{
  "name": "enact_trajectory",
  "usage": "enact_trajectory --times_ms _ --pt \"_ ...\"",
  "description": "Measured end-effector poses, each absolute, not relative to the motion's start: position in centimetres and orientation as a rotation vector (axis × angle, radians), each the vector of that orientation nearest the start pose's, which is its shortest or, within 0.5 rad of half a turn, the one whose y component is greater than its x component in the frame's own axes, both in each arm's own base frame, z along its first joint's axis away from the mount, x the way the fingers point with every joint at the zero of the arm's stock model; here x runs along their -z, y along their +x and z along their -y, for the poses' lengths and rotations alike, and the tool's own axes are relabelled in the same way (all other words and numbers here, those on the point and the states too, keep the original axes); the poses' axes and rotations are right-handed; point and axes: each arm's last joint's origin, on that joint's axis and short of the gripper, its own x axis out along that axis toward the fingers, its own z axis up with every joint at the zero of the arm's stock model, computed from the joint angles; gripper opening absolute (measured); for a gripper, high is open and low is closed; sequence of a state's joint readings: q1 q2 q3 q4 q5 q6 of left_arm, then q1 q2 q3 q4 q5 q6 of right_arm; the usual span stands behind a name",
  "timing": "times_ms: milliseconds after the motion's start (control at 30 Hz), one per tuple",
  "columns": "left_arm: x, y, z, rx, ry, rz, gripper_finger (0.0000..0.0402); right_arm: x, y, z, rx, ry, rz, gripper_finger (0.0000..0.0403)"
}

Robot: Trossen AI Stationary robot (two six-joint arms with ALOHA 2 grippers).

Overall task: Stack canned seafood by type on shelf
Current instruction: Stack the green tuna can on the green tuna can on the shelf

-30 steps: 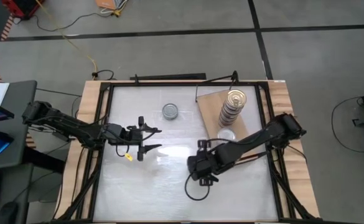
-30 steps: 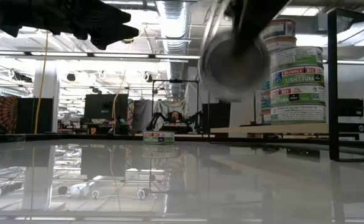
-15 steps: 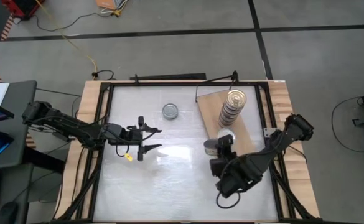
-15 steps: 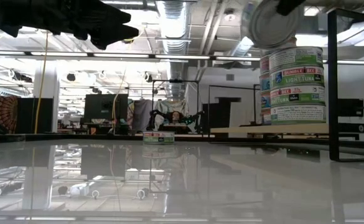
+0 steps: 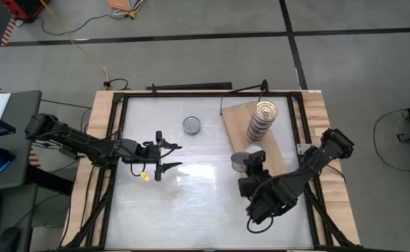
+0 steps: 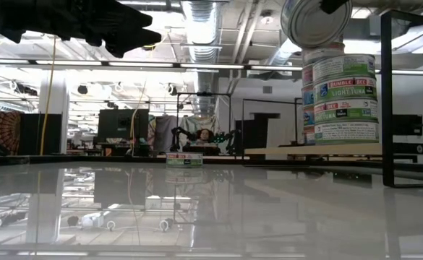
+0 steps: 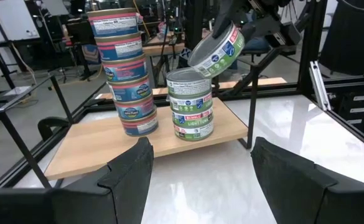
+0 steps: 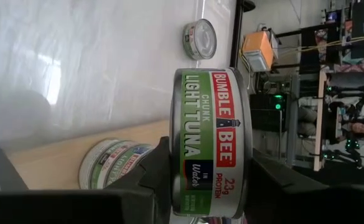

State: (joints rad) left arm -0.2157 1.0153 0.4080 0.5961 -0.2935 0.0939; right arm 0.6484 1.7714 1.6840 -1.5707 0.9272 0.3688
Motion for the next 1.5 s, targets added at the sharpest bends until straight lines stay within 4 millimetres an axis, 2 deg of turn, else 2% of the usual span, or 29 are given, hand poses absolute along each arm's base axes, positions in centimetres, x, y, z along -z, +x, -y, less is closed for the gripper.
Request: enact_trajectory --times_ms 233,567,767,933,1067,1200,1367,1500 --pt "-23.6 20.9 3.7 -0.078 0.096 -0.016 0.0261 -31.9 26.2 -16.2 0.416 -0.838 -1.09 0.0165" --pt "-23.6 20.9 3.7 -0.078 0.098 -0.018 0.0261 -33.2 22.4 -13.6 0.405 -0.721 -1.091 0.0166" --pt "-23.6 20.8 3.7 -0.078 0.097 -0.017 0.0261 -32.2 20.8 -12.3 0.446 -0.668 -1.104 0.0166" --pt "-23.6 20.9 3.7 -0.079 0.097 -0.015 0.0261 -30.8 20.9 -12.0 0.482 -0.667 -1.119 0.0166" --pt "-23.6 20.9 3.7 -0.079 0.096 -0.015 0.0261 -30.5 21.2 -11.9 0.493 -0.643 -1.105 0.0168" --pt "-23.6 20.9 3.7 -0.079 0.096 -0.014 0.0261 -30.4 21.3 -12.0 0.509 -0.574 -1.096 0.0192" --pt "-23.6 20.9 3.7 -0.079 0.094 -0.014 0.0261 -30.3 21.3 -12.2 0.475 -0.487 -1.146 0.0253" --pt "-23.6 20.9 3.7 -0.079 0.092 -0.014 0.0261 -31.2 21.4 -12.3 0.451 -0.432 -1.148 0.0296"
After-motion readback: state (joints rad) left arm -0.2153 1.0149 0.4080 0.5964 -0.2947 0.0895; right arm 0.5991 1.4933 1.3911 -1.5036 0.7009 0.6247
